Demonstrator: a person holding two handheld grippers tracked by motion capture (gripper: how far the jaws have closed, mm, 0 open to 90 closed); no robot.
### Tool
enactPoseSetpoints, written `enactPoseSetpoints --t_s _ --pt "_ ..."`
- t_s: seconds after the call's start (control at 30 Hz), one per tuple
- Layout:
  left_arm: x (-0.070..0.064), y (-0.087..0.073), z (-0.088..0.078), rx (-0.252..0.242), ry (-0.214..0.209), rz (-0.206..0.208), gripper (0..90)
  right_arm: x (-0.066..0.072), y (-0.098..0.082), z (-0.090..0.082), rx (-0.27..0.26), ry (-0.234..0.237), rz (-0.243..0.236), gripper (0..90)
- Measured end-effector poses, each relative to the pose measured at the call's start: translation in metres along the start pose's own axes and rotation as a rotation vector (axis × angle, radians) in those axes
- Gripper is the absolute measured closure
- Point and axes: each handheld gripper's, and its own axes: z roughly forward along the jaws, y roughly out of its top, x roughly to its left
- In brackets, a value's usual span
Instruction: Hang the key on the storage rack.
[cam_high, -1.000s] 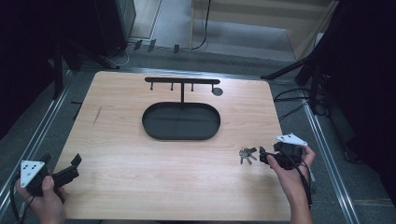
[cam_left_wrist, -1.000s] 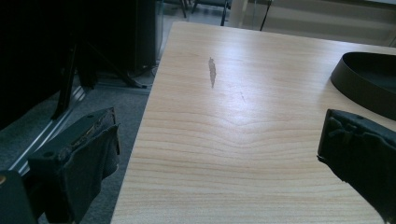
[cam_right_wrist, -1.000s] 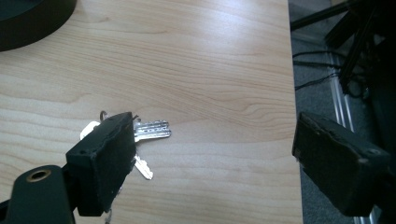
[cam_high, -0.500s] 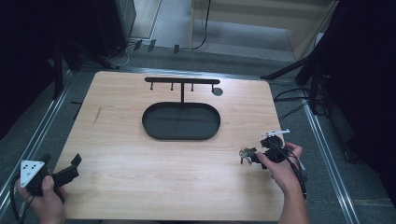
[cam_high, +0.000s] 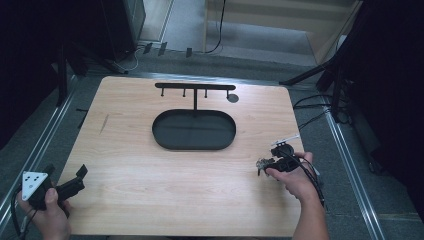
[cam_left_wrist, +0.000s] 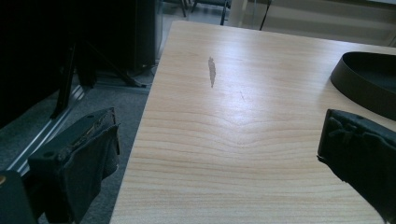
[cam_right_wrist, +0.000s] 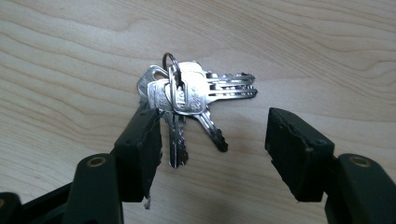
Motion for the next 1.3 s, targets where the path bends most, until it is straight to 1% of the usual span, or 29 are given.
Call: enactPoseSetpoints --t_s 0.07,0.1,0.17,0.2,0.3,0.33,0.37,0.4,0.43,0.47,0.5,0.53,0.57,0.63,0.7,0.77,0.8,0.87,0.9,0.93,1.17,1.2,1.23,1.27,1.3 --pt "0.000 0.000 0.000 -0.001 0.000 -0.001 0.0 0.001 0.001 0.001 0.007 0.003 0.006 37.9" --pt "0.000 0.000 0.000 0.001 0.001 0.001 0.0 0.003 0.002 0.005 0.014 0.006 -0.013 37.6" --pt "0.000 0.000 0.000 0.000 0.000 0.001 0.0 0.004 0.002 0.008 0.037 0.017 -0.017 38.1" --pt "0.000 0.000 0.000 0.000 0.000 0.002 0.0 0.005 0.002 0.010 0.045 0.012 -0.020 38.7" --pt "0.000 0.000 0.000 -0.001 -0.002 0.001 0.0 0.004 0.002 0.013 0.049 0.007 -0.009 40.1" --pt "0.000 0.000 0.000 0.000 -0.002 0.001 0.0 0.003 0.003 0.014 0.035 0.010 0.000 45.1" --pt "0.000 0.000 0.000 0.000 -0.002 0.001 0.0 0.002 0.004 0.014 0.033 0.021 0.013 48.6" --pt "0.000 0.000 0.000 0.000 -0.002 0.001 0.0 0.002 0.004 0.014 0.029 0.036 0.016 51.3" --pt "0.000 0.000 0.000 0.001 -0.001 0.001 0.0 0.002 0.004 0.014 0.028 0.035 0.015 54.8" --pt "0.000 0.000 0.000 0.001 -0.001 0.001 0.0 0.001 0.005 0.014 0.024 0.039 0.010 61.7" --pt "0.000 0.000 0.000 0.001 -0.001 0.001 0.0 0.001 0.005 0.014 0.024 0.039 0.010 61.7" --pt "0.000 0.000 0.000 0.002 -0.001 0.001 0.0 0.001 0.005 0.013 0.023 0.041 0.009 66.5" --pt "0.000 0.000 0.000 0.001 -0.002 0.001 0.0 -0.001 0.005 0.013 0.026 0.040 0.006 78.8" --pt "0.000 0.000 0.000 0.001 -0.002 0.000 0.0 -0.002 0.004 0.013 0.029 0.043 -0.003 82.9" --pt "0.000 0.000 0.000 0.001 -0.002 0.000 0.0 -0.002 0.004 0.012 0.029 0.043 -0.007 83.3" --pt "0.000 0.000 0.000 0.001 -0.002 0.000 0.0 -0.002 0.005 0.011 0.041 0.039 -0.028 85.1" --pt "0.000 0.000 0.000 0.001 -0.002 0.000 0.0 -0.002 0.005 0.010 0.039 0.040 -0.023 85.3" --pt "0.000 0.000 0.000 0.002 -0.001 0.000 0.0 -0.004 0.007 0.006 0.030 0.049 -0.012 85.4" --pt "0.000 0.000 0.000 0.001 -0.001 0.000 0.0 -0.005 0.008 0.004 0.024 0.061 -0.009 85.5" --pt "0.000 0.000 0.000 0.002 0.000 0.001 0.0 -0.006 0.009 0.001 0.016 0.070 -0.013 85.6" --pt "0.000 0.000 0.000 0.000 -0.001 0.001 0.0 -0.008 0.019 -0.018 -0.017 0.075 -0.015 86.4" --pt "0.000 0.000 0.000 0.000 -0.001 0.001 0.0 -0.007 0.020 -0.020 -0.022 0.055 -0.023 90.0" --pt "0.000 0.000 0.000 0.000 -0.001 0.000 0.0 -0.007 0.021 -0.023 -0.029 0.058 -0.018 90.0" --pt "0.000 0.000 0.000 0.000 -0.001 0.001 0.0 -0.008 0.022 -0.025 -0.038 0.080 -0.015 90.0" --pt "0.000 0.000 0.000 0.000 -0.001 0.000 0.0 -0.007 0.024 -0.026 -0.037 0.077 -0.028 90.0"
